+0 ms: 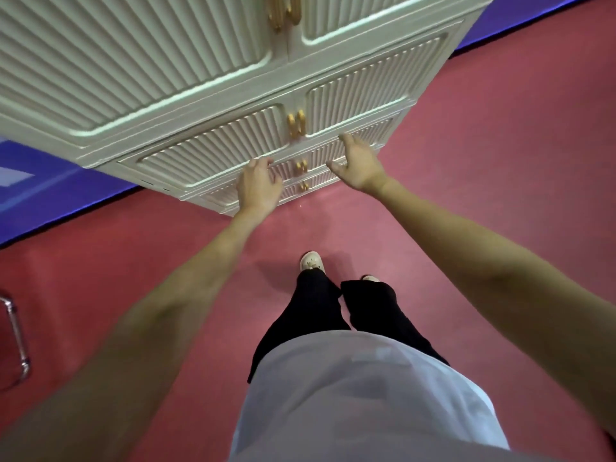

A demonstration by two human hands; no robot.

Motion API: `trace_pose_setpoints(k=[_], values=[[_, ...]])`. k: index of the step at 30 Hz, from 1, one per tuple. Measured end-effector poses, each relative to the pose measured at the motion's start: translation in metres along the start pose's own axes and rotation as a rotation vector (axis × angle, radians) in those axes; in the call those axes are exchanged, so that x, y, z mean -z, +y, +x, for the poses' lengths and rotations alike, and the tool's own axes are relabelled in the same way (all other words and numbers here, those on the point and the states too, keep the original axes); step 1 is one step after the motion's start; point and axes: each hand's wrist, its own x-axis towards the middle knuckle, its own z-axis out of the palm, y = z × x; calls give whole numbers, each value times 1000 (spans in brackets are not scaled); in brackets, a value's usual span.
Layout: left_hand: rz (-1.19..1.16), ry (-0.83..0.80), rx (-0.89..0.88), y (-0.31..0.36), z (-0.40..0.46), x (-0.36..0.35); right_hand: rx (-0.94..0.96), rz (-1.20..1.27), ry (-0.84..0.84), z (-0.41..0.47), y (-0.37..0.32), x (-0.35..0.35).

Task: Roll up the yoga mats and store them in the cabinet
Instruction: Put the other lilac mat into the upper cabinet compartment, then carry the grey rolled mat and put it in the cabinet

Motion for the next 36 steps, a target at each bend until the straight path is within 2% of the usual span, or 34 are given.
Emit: trace_pose_setpoints(k=[6,12,17,26,32,36], values=[[186,-111,-335,55,-34,-38,-195,-133,12,-132,88,-15],[327,-266,-679,141,-93,-97,-589,44,132,-281,177,-41],[443,-431,-928,212,-197,-161,-814,218,282,-409,222,-68],[555,-677,-1230,297,-416,-257,-1134,420,442,-626,272,-135],[670,-740,-1467,360,-488,-313,-1324,546,584,-710,308,-158],[709,-755,-1544,413,-529,-362,-1408,578,646,-754,350,-155]])
